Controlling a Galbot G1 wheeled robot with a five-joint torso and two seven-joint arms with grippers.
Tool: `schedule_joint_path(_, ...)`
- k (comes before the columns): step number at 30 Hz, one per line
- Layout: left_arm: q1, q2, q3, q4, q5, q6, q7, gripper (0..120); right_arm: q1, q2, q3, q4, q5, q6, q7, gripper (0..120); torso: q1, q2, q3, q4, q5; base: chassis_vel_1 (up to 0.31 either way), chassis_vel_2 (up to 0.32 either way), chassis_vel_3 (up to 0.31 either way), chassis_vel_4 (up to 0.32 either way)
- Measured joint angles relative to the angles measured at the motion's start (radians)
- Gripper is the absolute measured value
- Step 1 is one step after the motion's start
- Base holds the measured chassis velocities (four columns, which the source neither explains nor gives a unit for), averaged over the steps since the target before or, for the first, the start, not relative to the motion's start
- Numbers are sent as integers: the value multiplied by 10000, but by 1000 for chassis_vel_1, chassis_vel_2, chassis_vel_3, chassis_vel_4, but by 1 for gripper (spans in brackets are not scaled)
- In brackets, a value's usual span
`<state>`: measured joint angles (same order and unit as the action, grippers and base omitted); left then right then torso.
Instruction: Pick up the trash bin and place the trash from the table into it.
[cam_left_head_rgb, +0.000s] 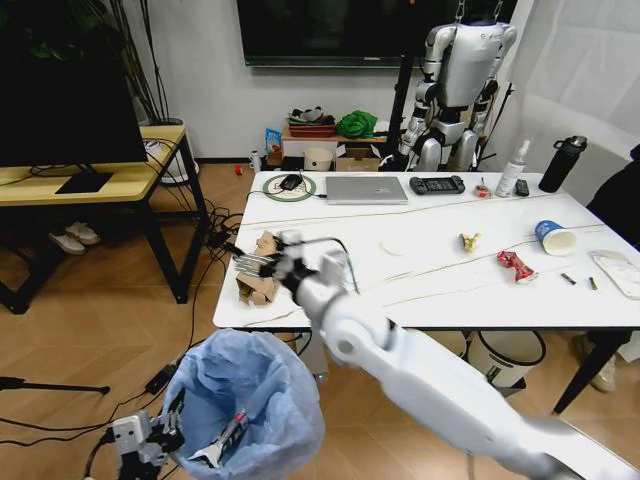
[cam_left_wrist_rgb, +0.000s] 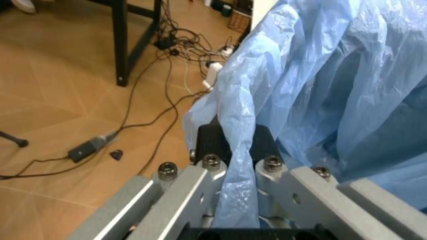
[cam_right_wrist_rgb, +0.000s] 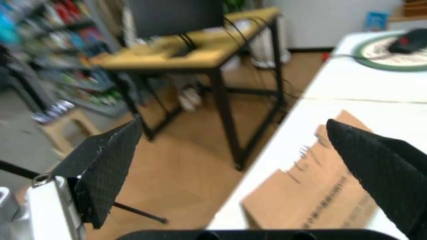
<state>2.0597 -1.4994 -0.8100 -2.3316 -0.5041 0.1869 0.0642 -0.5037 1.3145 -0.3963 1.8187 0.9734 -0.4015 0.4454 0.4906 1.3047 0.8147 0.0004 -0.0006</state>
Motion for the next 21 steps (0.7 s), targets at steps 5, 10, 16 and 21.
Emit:
schedule_joint_path(5,41,58,-388,-5,-235,0,31,0,331,763,-224,-1069,-439,-679,648,100,0,0,0,-6,0,0,0,0,0)
schedule_joint_path(10,86,99,-635,-26,-352,5,47,0,435,1334,-227,-1879,-1058,-1309,831,100,0,0,0,-5,1,0,0,0,0)
schedule_joint_path(16,132,58,-933,-31,-516,-3,112,0,371,2167,-558,-2899,-2116,-2106,1149,100,-1,0,-1,-6,5,0,0,0,0)
schedule_joint_path(21,132,-2,-911,-27,-515,-21,118,0,269,2546,-753,-3475,-2886,-2033,1308,100,-1,1,-1,-3,6,0,0,0,0)
